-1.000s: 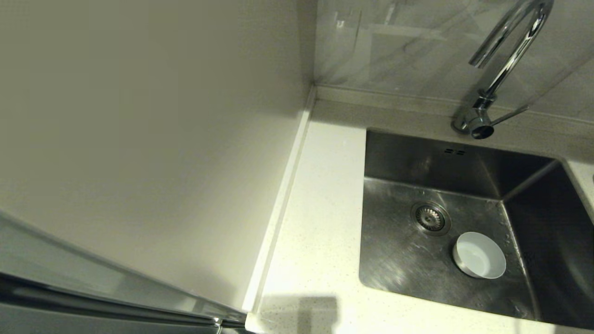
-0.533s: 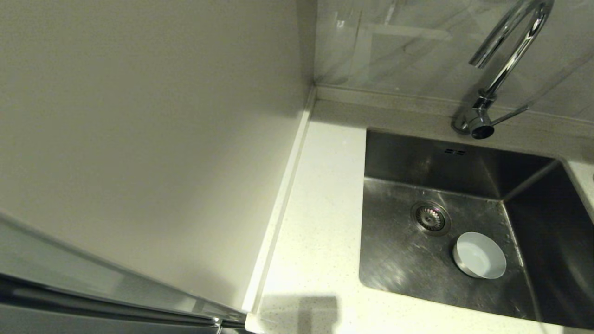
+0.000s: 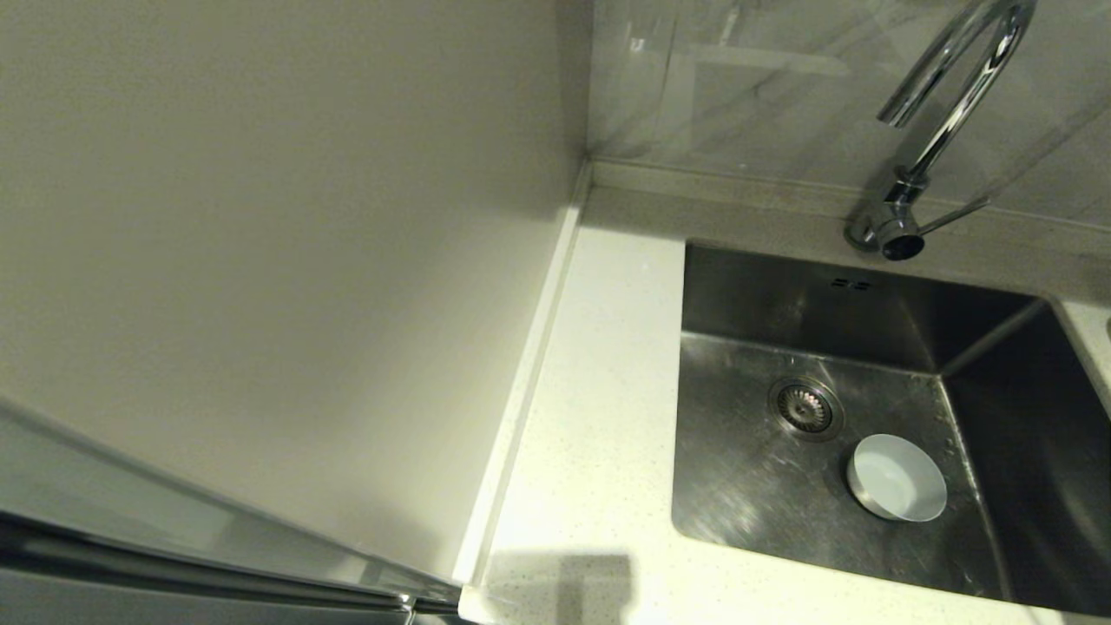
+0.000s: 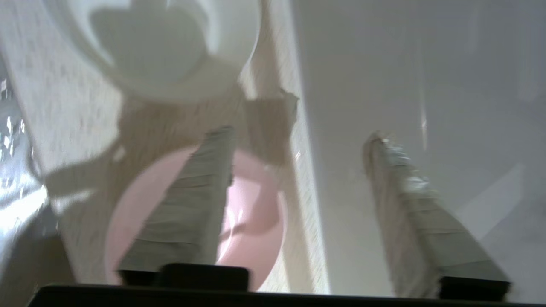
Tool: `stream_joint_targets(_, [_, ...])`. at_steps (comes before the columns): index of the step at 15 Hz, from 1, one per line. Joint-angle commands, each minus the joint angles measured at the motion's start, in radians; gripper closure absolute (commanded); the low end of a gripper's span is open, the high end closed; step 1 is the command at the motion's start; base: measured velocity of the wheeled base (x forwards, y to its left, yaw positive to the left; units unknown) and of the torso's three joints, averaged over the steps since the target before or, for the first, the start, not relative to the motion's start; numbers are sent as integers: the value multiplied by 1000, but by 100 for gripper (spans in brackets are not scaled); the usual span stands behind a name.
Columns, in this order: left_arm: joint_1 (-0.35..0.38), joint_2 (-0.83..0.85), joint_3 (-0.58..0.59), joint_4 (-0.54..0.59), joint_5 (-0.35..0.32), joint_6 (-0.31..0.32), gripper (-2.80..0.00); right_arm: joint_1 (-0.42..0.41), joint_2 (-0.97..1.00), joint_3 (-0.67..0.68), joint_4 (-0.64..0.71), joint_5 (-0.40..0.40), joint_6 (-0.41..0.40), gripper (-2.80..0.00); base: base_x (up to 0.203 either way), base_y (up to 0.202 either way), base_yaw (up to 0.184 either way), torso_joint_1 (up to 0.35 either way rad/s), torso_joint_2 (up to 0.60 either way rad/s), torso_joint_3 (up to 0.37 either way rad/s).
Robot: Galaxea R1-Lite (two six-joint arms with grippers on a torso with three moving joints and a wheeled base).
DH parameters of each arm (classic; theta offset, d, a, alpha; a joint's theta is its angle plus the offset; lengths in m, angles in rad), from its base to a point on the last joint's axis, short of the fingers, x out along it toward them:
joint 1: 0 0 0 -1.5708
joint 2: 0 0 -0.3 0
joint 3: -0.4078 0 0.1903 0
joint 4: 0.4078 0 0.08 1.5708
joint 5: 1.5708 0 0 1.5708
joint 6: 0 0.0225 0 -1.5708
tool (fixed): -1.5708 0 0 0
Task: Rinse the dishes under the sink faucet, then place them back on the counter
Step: Place the bowl on the table
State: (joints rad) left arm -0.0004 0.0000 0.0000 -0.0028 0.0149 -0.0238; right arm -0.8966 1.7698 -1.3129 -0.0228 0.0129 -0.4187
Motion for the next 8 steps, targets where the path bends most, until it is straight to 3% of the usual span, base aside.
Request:
stream_joint_targets(1, [0, -5, 0, 0, 0, 0, 0, 1, -8, -8, -32, 5, -1, -280, 0, 0, 0, 0, 0, 0])
stream_joint_targets(4, [0, -3, 0, 0, 2, -1, 0, 54, -61, 0, -45, 29, -2, -280, 0, 0, 0, 0, 0, 0])
stream_joint_targets(8, [0, -3, 0, 0, 0, -1, 0, 263, -174, 126, -35, 34, -6, -280, 0, 0, 0, 0, 0, 0])
